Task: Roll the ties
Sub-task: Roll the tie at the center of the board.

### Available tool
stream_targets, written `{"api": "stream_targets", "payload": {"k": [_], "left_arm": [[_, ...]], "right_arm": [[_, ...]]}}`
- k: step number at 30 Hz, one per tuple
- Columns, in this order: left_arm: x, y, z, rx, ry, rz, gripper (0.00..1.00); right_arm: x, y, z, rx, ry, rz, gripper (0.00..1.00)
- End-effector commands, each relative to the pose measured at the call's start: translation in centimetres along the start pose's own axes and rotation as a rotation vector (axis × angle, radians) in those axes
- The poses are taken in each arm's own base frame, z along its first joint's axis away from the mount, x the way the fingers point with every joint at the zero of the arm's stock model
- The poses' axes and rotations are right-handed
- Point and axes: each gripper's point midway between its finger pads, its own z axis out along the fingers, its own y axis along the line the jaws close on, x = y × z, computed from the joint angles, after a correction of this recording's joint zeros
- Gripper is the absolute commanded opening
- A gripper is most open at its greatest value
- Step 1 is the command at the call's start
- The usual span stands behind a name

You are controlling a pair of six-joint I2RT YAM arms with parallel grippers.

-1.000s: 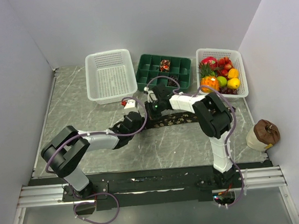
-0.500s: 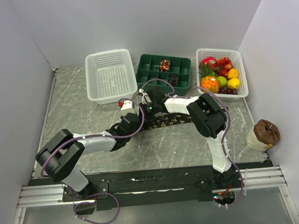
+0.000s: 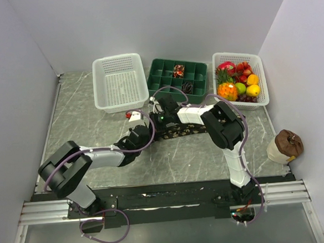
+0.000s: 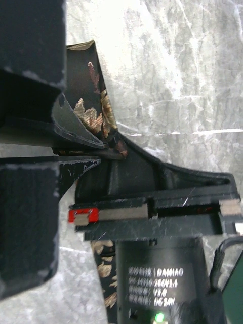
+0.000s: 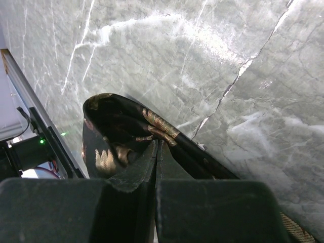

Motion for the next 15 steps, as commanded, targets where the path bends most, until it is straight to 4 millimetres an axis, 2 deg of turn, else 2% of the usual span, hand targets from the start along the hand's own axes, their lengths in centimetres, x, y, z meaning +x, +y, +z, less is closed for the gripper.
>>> {"api": "stream_targets", "payload": {"k": [1, 8, 15], "left_arm": [[3.2, -2.2, 0.3, 0.075, 0.084, -0.005, 0.14], [5.8, -1.2, 1.7, 0.04, 0.132, 0.008, 0.11], [6.9, -0.2, 2.2, 0.008, 0.143, 0.011, 0.09]], "right_arm": [[-1.1, 0.8, 0.6, -0.024, -0.043, -0.029, 0.0], [-2.2, 1.6, -1.1, -0.025, -0.07, -0.056, 0.0], [-4.3, 2.5, -4.8, 0.017, -0.143, -0.093, 0.0]]}}
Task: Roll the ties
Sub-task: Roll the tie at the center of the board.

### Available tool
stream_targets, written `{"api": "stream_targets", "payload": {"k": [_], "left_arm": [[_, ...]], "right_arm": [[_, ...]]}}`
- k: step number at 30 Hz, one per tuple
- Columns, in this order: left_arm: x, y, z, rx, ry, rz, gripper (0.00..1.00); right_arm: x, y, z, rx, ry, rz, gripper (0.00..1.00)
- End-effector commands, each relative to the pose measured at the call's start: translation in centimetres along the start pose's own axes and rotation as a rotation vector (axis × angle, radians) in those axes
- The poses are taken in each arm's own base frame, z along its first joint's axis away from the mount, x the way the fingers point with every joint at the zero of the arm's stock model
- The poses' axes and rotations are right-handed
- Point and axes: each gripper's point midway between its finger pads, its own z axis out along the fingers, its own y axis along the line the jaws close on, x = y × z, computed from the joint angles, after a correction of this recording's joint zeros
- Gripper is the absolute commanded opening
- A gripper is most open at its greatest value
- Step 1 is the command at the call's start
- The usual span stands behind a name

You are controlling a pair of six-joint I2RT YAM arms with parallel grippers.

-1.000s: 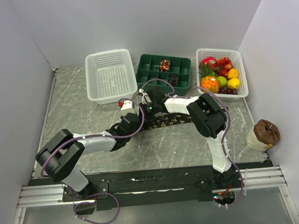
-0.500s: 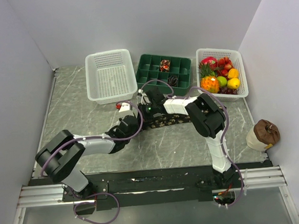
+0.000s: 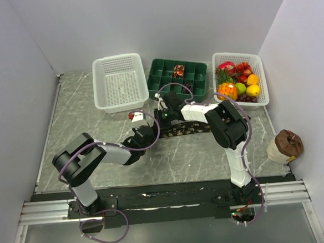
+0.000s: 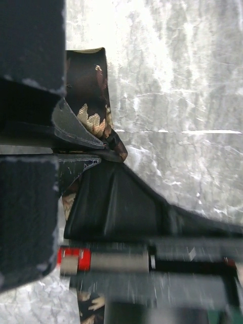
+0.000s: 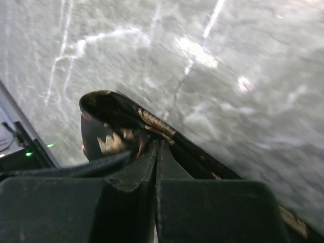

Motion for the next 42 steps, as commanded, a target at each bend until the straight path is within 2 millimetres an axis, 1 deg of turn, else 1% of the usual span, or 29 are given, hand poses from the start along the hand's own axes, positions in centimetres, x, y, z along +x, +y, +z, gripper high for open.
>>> {"api": "stream_targets", "payload": {"k": [1, 4, 7, 9, 12, 14, 17, 19, 22, 27, 33, 40, 42], "left_arm": [[6.0, 0.1, -0.9, 0.034, 0.202, 0.051, 0.1], [6.2, 0.2, -0.6, 0.023, 0.207, 0.063, 0.09], [6.6, 0.0, -0.4, 0.031, 0.217, 0.072, 0.09], [6.7, -0.2, -0.3, 0.037, 0.223, 0.074, 0.1], [6.6, -0.4, -0.2, 0.045, 0.221, 0.075, 0.12], [6.6, -0.5, -0.3, 0.057, 0.22, 0.075, 0.13], [6.5, -0.7, -0.5, 0.069, 0.219, 0.068, 0.16], [6.5, -0.6, -0.5, 0.066, 0.217, 0.071, 0.17], [6.4, -0.7, -0.5, 0.066, 0.214, 0.068, 0.18], [6.6, -0.8, -0.5, 0.072, 0.221, 0.07, 0.18], [6.6, -0.7, -0.4, 0.067, 0.22, 0.069, 0.2], [6.5, -0.6, -0.4, 0.059, 0.219, 0.067, 0.22], [6.4, -0.6, -0.4, 0.057, 0.217, 0.065, 0.25]], "right_arm": [[-3.0, 4.4, -3.8, -0.062, -0.106, -0.097, 0.0], [-3.5, 4.5, -4.9, -0.069, -0.134, -0.104, 0.0], [-3.9, 5.2, -5.8, -0.092, -0.164, -0.117, 0.0], [-4.1, 5.9, -6.4, -0.113, -0.178, -0.133, 0.0], [-4.2, 6.3, -6.8, -0.129, -0.194, -0.148, 0.0], [-4.2, 6.3, -6.7, -0.134, -0.183, -0.146, 0.0], [-3.3, 5.5, -5.7, -0.127, -0.143, -0.125, 0.0], [-2.5, 4.5, -4.8, -0.107, -0.107, -0.104, 0.0], [-1.2, 2.9, -4.2, -0.057, -0.065, -0.073, 0.0], [0.4, 1.1, -3.2, -0.01, -0.01, -0.035, 0.0], [1.5, -0.1, -2.4, 0.016, 0.022, -0.016, 0.0], [3.3, -1.2, -2.2, 0.044, 0.056, -0.005, 0.0], [3.7, -1.8, -2.0, 0.066, 0.069, -0.003, 0.0]]}}
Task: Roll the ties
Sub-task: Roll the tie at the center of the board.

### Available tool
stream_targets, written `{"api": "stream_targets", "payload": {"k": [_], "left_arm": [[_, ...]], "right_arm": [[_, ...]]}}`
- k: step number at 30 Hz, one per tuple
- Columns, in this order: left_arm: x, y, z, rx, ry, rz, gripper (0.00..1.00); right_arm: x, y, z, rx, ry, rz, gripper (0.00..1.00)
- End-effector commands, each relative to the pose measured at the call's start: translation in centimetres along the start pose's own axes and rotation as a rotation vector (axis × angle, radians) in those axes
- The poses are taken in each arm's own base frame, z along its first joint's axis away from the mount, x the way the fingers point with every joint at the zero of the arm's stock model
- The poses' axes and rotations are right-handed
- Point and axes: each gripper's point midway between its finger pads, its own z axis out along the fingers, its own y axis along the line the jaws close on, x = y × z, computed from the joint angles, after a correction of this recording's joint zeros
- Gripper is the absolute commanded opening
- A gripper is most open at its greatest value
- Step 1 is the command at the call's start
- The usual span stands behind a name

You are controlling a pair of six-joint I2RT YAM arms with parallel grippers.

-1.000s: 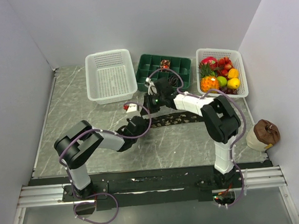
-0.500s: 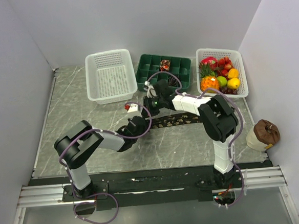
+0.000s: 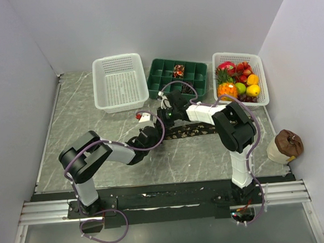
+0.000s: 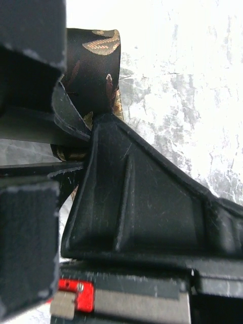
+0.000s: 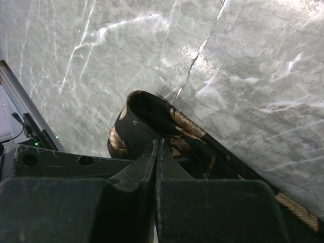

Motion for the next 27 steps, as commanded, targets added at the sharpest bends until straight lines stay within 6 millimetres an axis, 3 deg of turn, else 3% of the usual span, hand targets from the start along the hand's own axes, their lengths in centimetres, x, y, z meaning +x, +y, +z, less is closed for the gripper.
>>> {"api": "stream_targets", "payload": {"k": [1, 12, 16, 19, 23, 27], "left_arm": [[3.6, 2.1, -0.6, -0.054, 0.12, 0.047, 0.25], [2.3, 1.7, -1.2, -0.058, 0.095, 0.02, 0.33], [1.0, 1.0, -1.8, -0.041, 0.068, 0.003, 0.38], [-0.3, 0.3, -2.3, -0.03, 0.047, -0.003, 0.45], [-2.2, -0.3, -3.2, -0.022, 0.011, -0.013, 0.63], [-4.2, -1.3, -4.3, -0.008, -0.017, -0.023, 0.72]], "right_arm": [[3.6, -2.3, 0.7, 0.082, 0.099, 0.023, 0.0], [6.9, -5.6, 1.0, 0.214, 0.184, 0.057, 0.0], [7.7, -6.5, 1.1, 0.248, 0.2, 0.071, 0.0], [7.7, -6.9, 1.1, 0.271, 0.199, 0.071, 0.0], [7.4, -7.2, 1.3, 0.282, 0.193, 0.071, 0.0], [7.6, -7.2, 1.7, 0.282, 0.197, 0.07, 0.0]]}}
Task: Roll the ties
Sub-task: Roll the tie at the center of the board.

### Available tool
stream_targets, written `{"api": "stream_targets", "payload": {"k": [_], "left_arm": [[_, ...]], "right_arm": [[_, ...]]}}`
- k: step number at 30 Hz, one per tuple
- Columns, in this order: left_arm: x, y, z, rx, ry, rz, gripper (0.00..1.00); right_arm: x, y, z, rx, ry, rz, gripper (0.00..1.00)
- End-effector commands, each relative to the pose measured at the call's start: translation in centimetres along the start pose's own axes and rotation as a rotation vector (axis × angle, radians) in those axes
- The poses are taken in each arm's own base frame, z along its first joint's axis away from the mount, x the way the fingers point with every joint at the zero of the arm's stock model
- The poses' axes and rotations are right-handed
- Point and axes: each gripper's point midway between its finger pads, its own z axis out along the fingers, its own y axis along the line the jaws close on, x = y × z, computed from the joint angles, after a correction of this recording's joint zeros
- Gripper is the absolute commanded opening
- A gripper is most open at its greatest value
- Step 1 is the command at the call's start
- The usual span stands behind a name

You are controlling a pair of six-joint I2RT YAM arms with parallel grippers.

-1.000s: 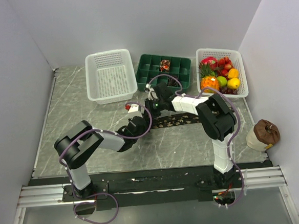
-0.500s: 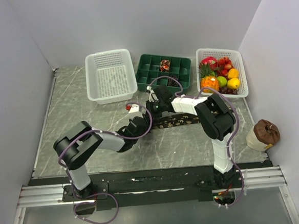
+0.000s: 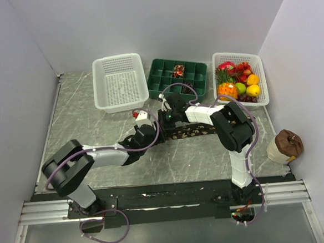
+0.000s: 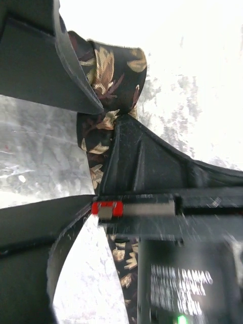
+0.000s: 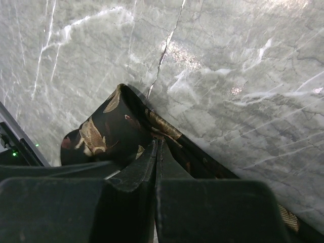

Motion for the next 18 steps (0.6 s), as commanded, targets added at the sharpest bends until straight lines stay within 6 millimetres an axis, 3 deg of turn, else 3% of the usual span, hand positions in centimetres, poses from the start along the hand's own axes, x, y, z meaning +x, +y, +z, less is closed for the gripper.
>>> {"api": "stream_targets", "payload": {"k": [1, 5, 7, 12, 18], "left_arm": [[-3.1, -0.5, -1.8, -0.013, -0.058, -0.013, 0.73], [-4.8, -0.3, -3.3, -0.028, -0.085, -0.047, 0.79], [-5.2, 1.1, -4.2, -0.061, -0.09, -0.072, 0.81], [-4.4, 5.4, -4.8, -0.11, -0.02, -0.242, 0.85], [-2.6, 7.4, -4.6, -0.074, 0.017, -0.341, 0.86]], "right_arm": [[6.6, -5.1, 1.5, 0.189, 0.19, 0.056, 0.0], [6.7, -5.1, 1.5, 0.19, 0.192, 0.052, 0.0], [6.7, -5.0, 1.4, 0.193, 0.189, 0.049, 0.0], [6.6, -5.0, 1.2, 0.199, 0.179, 0.044, 0.0], [6.8, -5.0, 1.3, 0.202, 0.187, 0.042, 0.0]]}}
